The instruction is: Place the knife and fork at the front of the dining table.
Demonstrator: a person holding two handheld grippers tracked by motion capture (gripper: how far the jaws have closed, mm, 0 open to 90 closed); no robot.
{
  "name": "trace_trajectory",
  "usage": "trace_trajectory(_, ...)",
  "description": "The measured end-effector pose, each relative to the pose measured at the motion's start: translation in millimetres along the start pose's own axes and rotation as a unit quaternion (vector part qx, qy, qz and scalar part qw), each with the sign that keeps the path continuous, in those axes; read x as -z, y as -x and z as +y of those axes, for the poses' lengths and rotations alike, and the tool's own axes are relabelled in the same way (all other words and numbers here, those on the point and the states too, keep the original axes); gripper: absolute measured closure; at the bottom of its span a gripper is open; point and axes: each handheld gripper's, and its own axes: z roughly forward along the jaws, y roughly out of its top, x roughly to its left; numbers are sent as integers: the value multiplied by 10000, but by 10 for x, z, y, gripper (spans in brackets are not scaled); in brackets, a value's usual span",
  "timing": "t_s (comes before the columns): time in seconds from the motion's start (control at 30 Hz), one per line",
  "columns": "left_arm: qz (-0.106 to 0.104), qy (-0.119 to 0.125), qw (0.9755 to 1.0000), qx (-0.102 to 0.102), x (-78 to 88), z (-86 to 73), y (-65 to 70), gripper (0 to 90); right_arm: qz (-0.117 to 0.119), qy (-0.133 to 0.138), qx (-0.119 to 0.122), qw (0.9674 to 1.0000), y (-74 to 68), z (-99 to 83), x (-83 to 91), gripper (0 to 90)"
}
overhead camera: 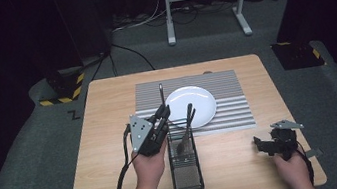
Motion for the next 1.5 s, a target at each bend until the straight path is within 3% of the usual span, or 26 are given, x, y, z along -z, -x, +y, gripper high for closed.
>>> trace_trajectory(0.13,55,174,9997,-168,54,123,23,818,2,-1,-3,10000,0,0,0,96)
trace_trajectory(0.47,81,457,9987,-194,159,365,-11,819,-3,-1,5,10000,-1,0,0,96)
trace_trajectory(0.73,178,448,9985,-248,191,415,-89,818,-4,-1,5,10000,-1,0,0,95)
trace_trajectory(0.9,347,276,9989,-171,171,297,-232,818,-4,-1,3,10000,-1,0,0,95)
trace_trajectory(1.13,488,26,9988,47,121,-14,-457,818,-3,-1,3,10000,-1,0,0,95)
trace_trajectory(1.5,627,-232,9976,199,50,-316,-617,819,-3,-1,3,10000,-1,0,0,95)
